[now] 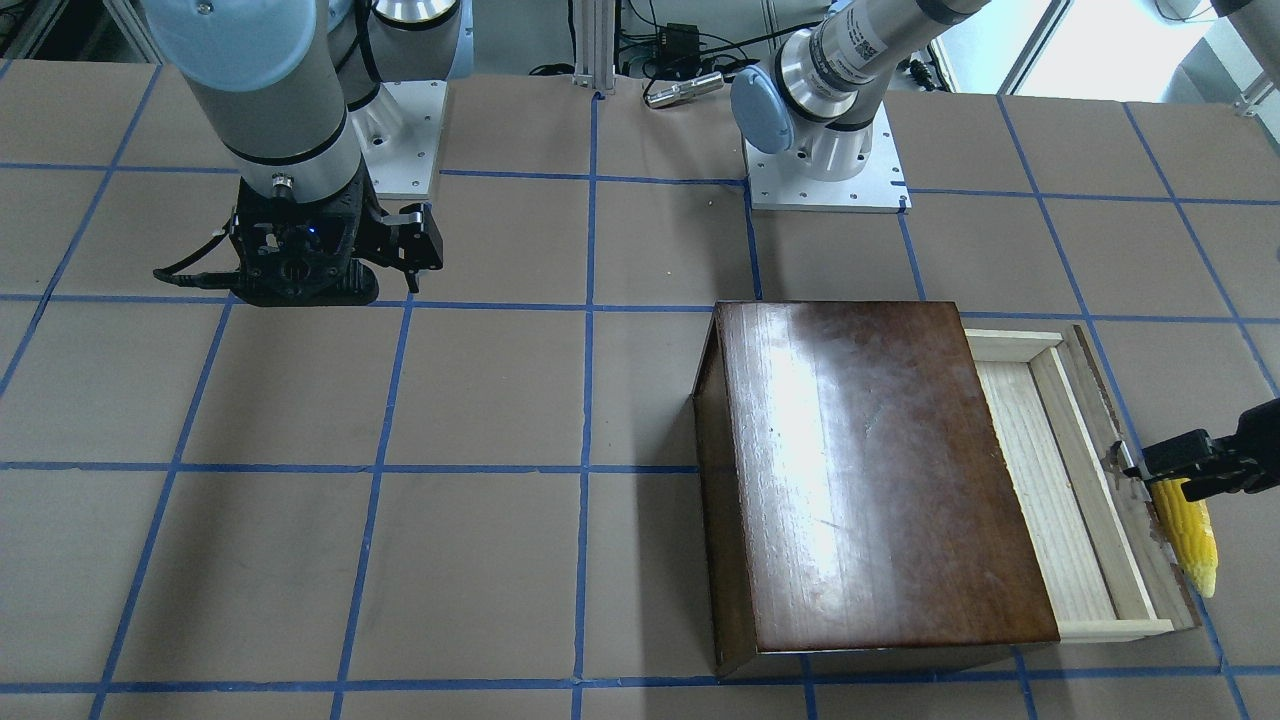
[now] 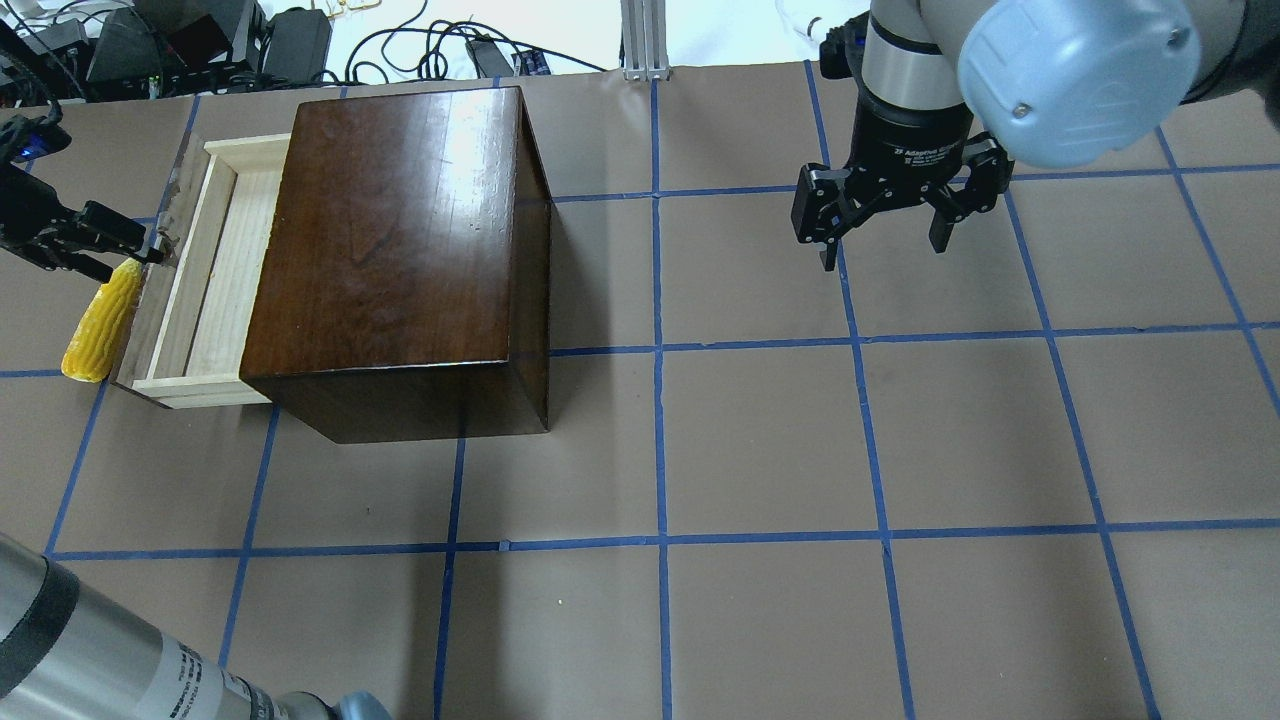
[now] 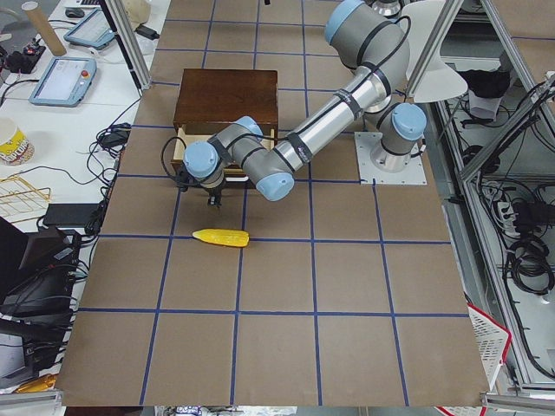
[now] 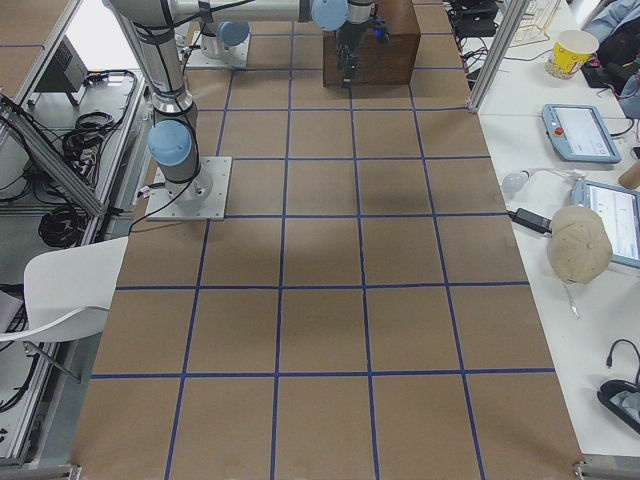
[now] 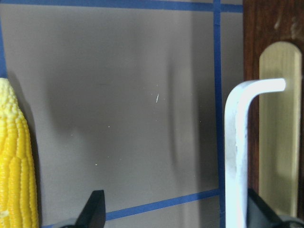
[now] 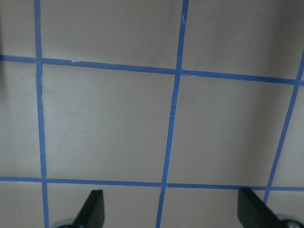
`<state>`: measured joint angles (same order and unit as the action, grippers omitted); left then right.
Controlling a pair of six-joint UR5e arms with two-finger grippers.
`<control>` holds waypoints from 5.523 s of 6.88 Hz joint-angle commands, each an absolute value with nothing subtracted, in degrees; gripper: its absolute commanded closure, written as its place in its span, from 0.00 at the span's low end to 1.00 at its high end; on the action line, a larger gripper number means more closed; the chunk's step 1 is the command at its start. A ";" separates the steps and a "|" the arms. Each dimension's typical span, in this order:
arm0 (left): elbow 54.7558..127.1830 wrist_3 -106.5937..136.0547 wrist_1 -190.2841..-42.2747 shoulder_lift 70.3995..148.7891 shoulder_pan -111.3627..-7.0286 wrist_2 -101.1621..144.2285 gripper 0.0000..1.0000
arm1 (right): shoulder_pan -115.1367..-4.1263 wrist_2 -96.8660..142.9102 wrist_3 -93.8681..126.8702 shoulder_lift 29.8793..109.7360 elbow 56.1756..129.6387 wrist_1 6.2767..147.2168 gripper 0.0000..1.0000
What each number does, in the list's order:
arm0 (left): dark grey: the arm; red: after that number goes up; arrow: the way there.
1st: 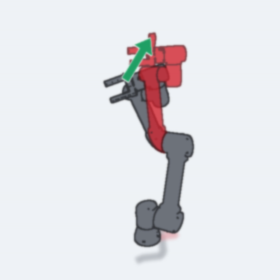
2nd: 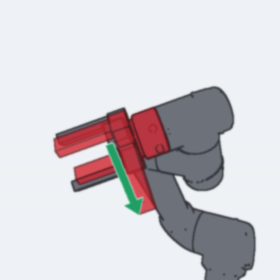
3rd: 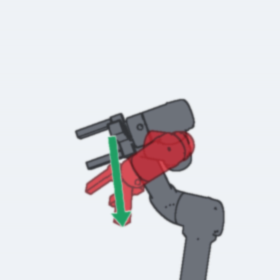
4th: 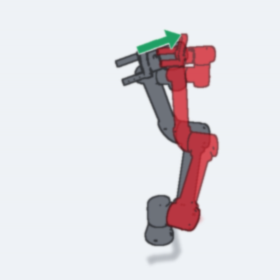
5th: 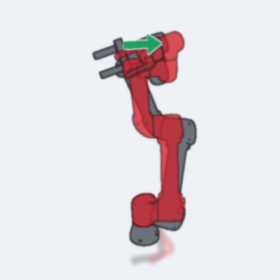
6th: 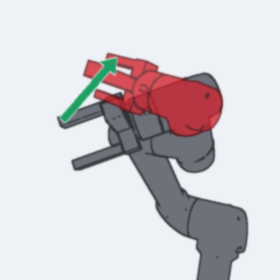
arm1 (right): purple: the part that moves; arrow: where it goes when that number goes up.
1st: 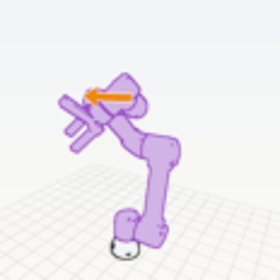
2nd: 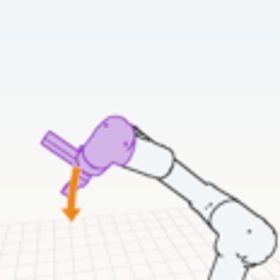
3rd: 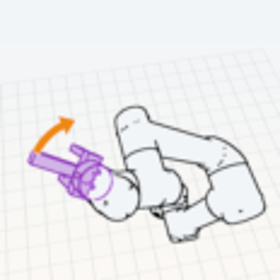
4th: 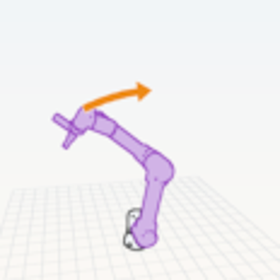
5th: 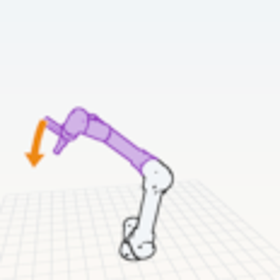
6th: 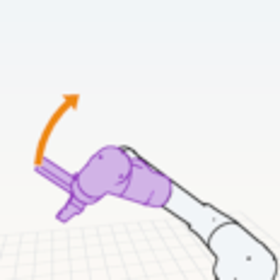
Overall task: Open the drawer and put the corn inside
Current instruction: 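Release the handle and move the left gripper over the yellow corn, then close the left gripper on the yellow corn cob, then lift the corn with the left gripper and carry it over the drawer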
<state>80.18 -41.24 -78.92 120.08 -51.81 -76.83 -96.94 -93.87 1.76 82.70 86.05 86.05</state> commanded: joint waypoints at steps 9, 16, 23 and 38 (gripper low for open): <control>77.95 -47.90 -67.68 125.14 -50.27 -92.99 0.00 | -96.94 -93.87 1.76 82.71 86.04 86.04 0.00; 79.54 -47.81 -65.92 129.98 -50.27 -93.43 0.02 | -96.94 -93.87 1.76 82.71 86.04 86.04 0.00; 74.02 -47.38 -67.06 128.15 -50.71 -93.78 1.00 | -96.94 -93.87 1.76 82.71 86.04 86.04 0.00; 80.24 -19.95 -84.64 111.53 -68.82 -88.95 1.00 | -96.94 -93.87 1.76 82.71 86.04 86.04 0.00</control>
<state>78.93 -19.91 -84.80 111.11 -68.79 -88.97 -96.94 -93.87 1.76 82.71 86.05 86.04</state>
